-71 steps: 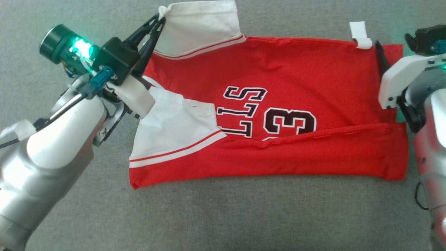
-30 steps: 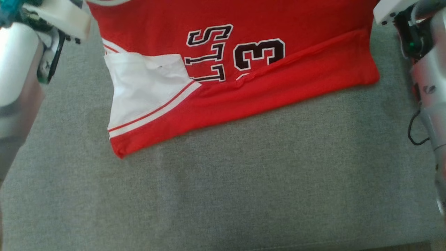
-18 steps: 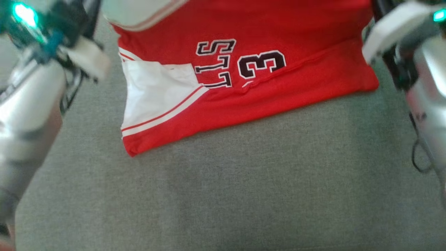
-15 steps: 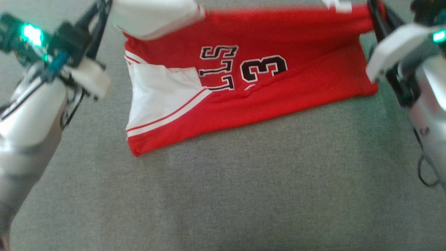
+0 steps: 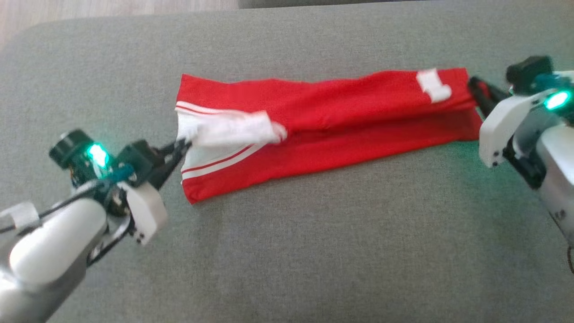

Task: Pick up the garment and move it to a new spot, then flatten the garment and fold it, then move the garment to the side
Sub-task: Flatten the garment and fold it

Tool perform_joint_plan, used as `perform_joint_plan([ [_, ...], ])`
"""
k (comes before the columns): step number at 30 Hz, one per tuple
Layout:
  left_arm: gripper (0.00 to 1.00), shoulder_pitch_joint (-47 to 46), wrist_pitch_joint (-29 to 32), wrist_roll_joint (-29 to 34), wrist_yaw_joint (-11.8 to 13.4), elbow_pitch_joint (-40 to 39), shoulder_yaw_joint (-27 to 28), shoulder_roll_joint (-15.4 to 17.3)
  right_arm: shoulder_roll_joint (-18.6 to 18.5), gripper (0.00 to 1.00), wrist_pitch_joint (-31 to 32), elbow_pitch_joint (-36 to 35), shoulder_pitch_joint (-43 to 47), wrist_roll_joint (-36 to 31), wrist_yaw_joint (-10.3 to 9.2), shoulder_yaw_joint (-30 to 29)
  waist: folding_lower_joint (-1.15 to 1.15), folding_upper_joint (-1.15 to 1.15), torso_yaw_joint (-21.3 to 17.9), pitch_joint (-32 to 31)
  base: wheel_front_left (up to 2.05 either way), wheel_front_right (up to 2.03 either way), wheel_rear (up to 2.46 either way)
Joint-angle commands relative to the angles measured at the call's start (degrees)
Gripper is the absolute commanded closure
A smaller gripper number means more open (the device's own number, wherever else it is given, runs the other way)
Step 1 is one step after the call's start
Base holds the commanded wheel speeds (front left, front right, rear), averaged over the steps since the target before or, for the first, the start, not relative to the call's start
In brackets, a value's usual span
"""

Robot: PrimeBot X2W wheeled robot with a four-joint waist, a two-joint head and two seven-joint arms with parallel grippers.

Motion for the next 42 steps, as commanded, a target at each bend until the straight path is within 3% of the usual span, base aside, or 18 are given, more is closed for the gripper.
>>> perform_joint_plan([
  [1, 1.00, -2.0, 0.5, -0.4, -0.1, -1.8, 2.4, 3.1, -1.5, 1.00, 0.3, -1.5, 0.9, 0.5, -0.04, 0.8, 0.01, 0.00, 0.0, -0.1, 0.00, 0.00, 0.00],
  [7, 1.00, 0.7, 5.2, -2.9, -0.5, -7.6, 1.0, 5.6, -3.9, 1.00, 2.2, -2.4, 1.1, 2.8, -0.04, 6.4, 0.01, 0.00, -0.4, -0.3, 0.00, 0.00, 0.00],
  [18, 1.00, 1.0, 9.1, -4.8, -1.0, -10.9, -0.4, 6.3, -4.7, 1.00, 2.7, 0.0, -0.3, 5.6, -0.04, 10.6, 0.01, 0.00, -0.9, 0.7, 0.00, 0.00, 0.00],
  [19, 0.79, 1.2, 9.3, -5.2, -1.0, -11.0, -0.4, 6.2, -4.6, 0.34, 2.3, 0.0, -0.4, 6.1, -0.04, 10.6, 0.01, 0.00, -0.9, 0.6, 0.00, 0.00, 0.00],
  [20, 0.25, 1.3, 9.3, -5.6, -0.8, -11.0, -0.2, 6.1, -4.3, 0.00, 2.1, 0.2, -0.4, 6.9, -0.04, 10.3, 0.01, 0.00, -1.0, 0.6, 0.00, 0.00, 0.00],
  [21, 0.00, 1.3, 9.2, -5.6, -0.2, -10.9, 0.0, 6.0, -4.2, 0.00, 1.8, 0.2, -0.6, 7.4, -0.04, 10.3, 0.01, 0.00, -1.0, 0.5, 0.00, 0.00, 0.00],
  [23, 0.00, 0.9, 8.7, -4.5, 1.3, -10.5, 0.4, 6.0, -3.9, 0.00, 1.0, 0.4, -1.1, 8.5, -0.04, 9.8, 0.01, 0.00, -1.1, 0.1, 0.00, 0.00, 0.00],
  [27, 0.00, 0.4, 4.4, -2.7, 6.8, -8.5, 2.9, 4.5, -3.2, 0.00, -4.2, -0.6, -2.7, 10.1, -0.04, 7.5, 0.01, 0.00, -1.3, -1.3, 0.00, 0.00, 0.00],
  [33, 0.00, 1.9, -6.5, -4.8, 17.8, -4.2, 10.6, -0.7, 0.7, 0.00, -14.3, -2.5, -2.8, 13.3, -0.04, -0.6, 0.01, 0.00, -1.7, -4.3, 0.00, 0.00, 0.00],
  [36, 0.00, 4.0, -13.1, -6.9, 21.9, -2.9, 14.4, -3.7, 3.7, 0.00, -15.6, -3.1, -1.2, 13.0, -0.04, -6.4, 0.01, 0.00, -1.9, -5.8, 0.00, 0.00, 0.00],
  [37, 0.00, 4.0, -13.1, -6.9, 21.9, -2.9, 14.4, -3.7, 3.7, 0.00, -15.6, -3.1, -1.2, 13.0, -0.04, -6.4, 0.01, 0.00, -1.9, -5.8, 0.00, 0.00, 0.00],
  [39, 0.00, 5.9, -16.7, -8.3, 24.2, -2.4, 17.0, -5.6, 5.6, 0.00, -15.7, -5.6, 0.4, 10.6, -0.04, -12.6, 0.01, 0.00, -2.1, -6.6, 0.00, 0.00, 0.00],
  [40, 0.00, 8.3, -18.5, -9.5, 25.7, -2.3, 19.3, -7.5, 7.6, 0.00, -15.7, -8.9, 4.0, 5.7, -0.04, -19.3, 0.01, 0.00, -2.2, -7.4, 0.00, 0.00, 0.00],
  [42, 0.00, 11.4, -19.2, -10.4, 26.7, -2.1, 21.9, -9.4, 10.6, 0.00, -15.7, -12.6, 9.2, 0.3, -0.04, -26.3, 0.01, 0.00, -2.3, -8.6, 0.00, 0.00, 0.00],
])
